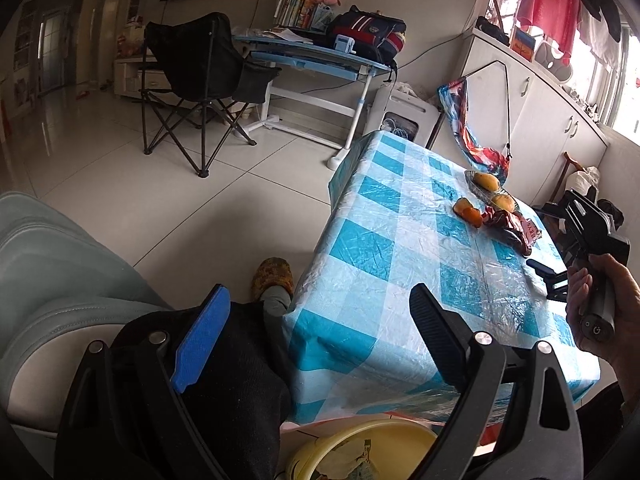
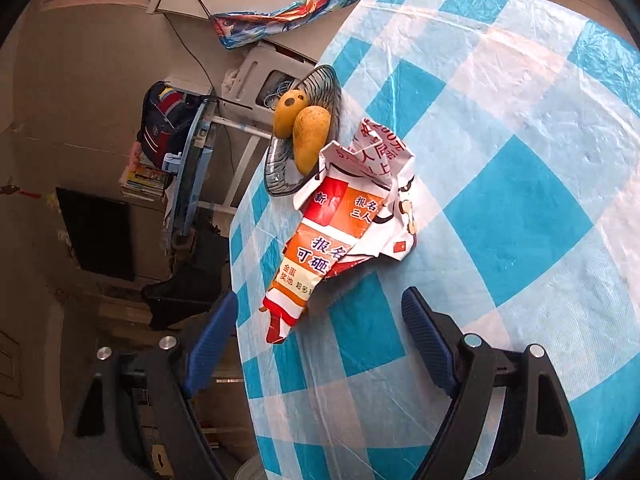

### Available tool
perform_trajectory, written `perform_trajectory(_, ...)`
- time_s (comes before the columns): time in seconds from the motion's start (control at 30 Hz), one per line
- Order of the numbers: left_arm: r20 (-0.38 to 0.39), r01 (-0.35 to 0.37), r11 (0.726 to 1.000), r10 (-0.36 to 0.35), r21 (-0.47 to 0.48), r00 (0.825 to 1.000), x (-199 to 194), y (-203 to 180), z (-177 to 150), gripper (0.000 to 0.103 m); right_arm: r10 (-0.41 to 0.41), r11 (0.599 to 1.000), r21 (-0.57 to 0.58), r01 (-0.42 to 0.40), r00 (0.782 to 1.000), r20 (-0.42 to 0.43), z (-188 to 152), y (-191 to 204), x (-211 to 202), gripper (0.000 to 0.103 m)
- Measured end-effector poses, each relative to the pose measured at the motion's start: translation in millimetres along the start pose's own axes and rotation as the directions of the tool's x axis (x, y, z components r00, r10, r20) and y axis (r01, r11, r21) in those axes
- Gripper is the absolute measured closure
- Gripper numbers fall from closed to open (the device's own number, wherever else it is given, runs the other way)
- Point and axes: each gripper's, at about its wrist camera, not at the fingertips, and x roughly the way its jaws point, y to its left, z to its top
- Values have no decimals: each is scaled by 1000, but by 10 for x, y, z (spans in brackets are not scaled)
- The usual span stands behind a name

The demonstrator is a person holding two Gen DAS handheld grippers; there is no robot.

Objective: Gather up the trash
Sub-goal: 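Grasp the red-and-white snack wrapper with the right gripper while the left gripper reaches the last orange peel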

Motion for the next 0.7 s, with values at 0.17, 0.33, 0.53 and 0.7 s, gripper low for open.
perform_trajectory(0.17, 3, 30, 998, -30, 46, 1000, 119, -151, 135, 15, 35, 999, 6, -35, 999, -12, 141, 88, 221, 28)
perform_trajectory(0.33, -13, 113, 985, -113, 132, 994, 416, -556, 451, 15, 33, 999, -28, -35, 998, -50, 172, 47, 337, 84)
perform_trajectory(0.53, -93, 243, 897, -224, 370, 970, 1028, -1375, 846, 15, -21, 973, -229, -2, 995, -97, 112, 187, -95, 93)
perform_trajectory(0.7, -191, 322, 792, -260, 519, 946, 1675, -1900, 1058, 15, -70, 932, -362, 15, 988, -140, -82, 138, -604, 93)
